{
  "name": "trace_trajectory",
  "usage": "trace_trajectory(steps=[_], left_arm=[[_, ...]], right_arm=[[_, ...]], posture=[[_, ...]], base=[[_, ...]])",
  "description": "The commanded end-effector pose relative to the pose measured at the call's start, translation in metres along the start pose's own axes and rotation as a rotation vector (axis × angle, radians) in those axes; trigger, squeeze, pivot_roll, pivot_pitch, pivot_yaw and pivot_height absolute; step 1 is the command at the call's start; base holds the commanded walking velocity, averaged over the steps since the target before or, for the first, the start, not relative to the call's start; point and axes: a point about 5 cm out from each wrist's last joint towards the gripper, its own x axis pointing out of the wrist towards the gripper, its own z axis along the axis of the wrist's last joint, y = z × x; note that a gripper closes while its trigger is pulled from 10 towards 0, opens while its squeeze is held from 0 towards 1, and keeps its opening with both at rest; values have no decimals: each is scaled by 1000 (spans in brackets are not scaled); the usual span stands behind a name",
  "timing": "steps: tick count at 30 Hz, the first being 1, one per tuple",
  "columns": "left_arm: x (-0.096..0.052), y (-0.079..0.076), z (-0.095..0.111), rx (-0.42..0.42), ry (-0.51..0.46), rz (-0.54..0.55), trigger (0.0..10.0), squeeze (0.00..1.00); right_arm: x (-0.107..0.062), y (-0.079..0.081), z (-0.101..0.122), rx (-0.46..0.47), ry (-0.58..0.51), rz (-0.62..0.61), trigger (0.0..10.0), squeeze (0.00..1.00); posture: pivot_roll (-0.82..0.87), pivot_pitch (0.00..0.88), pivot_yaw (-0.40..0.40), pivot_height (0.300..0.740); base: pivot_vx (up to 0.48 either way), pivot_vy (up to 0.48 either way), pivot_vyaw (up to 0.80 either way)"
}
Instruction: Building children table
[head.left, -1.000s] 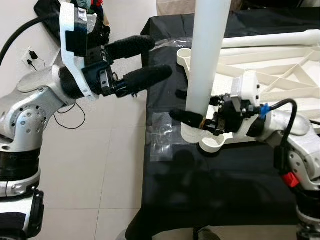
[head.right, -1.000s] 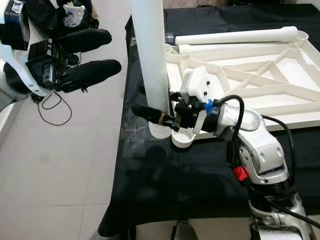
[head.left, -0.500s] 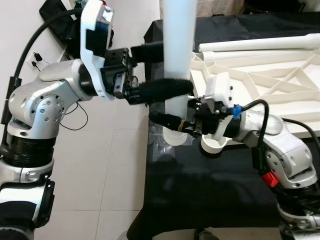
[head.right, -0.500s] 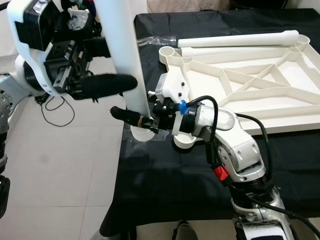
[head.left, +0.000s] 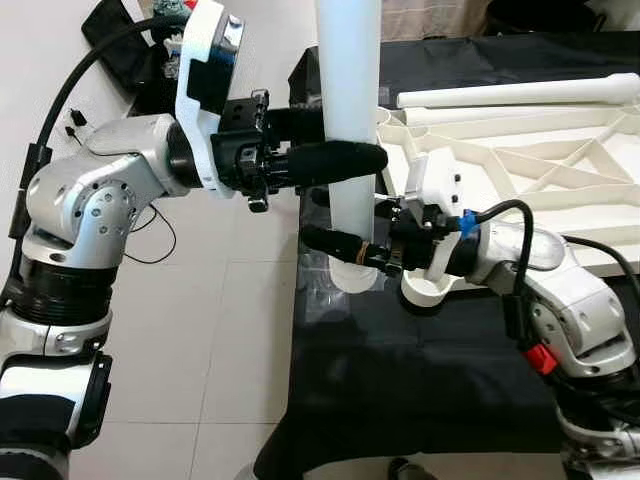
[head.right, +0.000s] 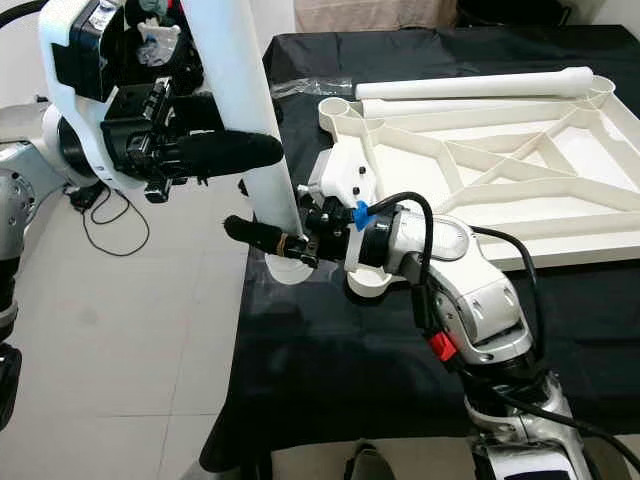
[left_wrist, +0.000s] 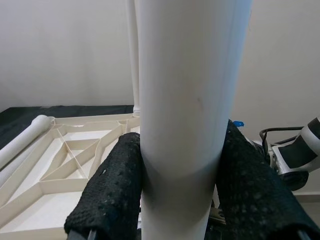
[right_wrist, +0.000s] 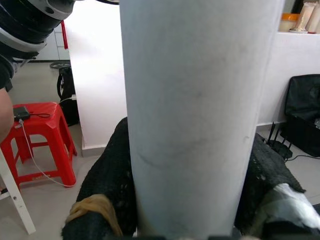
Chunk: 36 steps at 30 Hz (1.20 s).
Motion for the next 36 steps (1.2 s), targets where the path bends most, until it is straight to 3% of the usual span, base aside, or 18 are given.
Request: trace_trajectory(steps=[1,6,7,10,14,19,20,21,25,36], left_arm=[[-1,-2,5,27,21,-36,0,0],[-5,-1,6,38,23,-27,0,0],[-5,-1,6,39,23,-25,0,0],[-5,-1,6,37,22,-26,0,0],[-2,-6,5,-6,12,-93,0,0],[-1,-10,6,-30,15,-151,0,0],[0,-12,6,-37,30,-187,0,0],[2,-14,5,-46,38,-224,0,0],[5,-18,5,-52,51,-286,0,0],[15,-21,5,-53,56,-356,0,0]], right_arm=[[1,0,1,-13,10,-11,10000,0],[1,-1,1,30,-7,-35,10000,0],[0,0,2,42,-17,-27,10000,1000],[-1,0,3,45,-33,-27,10000,1000],[-17,-1,10,85,-120,99,10000,1000],[-22,5,12,116,-122,238,10000,1000],[-22,11,9,103,-80,313,10000,188],[-18,14,3,102,-33,357,10000,0],[-8,21,-9,115,25,403,10000,0],[6,28,-10,187,-32,480,10000,0]], posture=[[11,173,51,740],[7,167,54,740],[9,165,54,740],[10,165,53,740],[14,159,49,740],[12,156,47,740],[10,158,47,740],[8,160,46,740],[10,161,45,740],[3,170,45,740]], base=[[0,0,0],[0,0,0],[0,0,0],[0,0,0],[0,0,0],[0,0,0],[0,0,0],[0,0,0],[0,0,0],[0,0,0]])
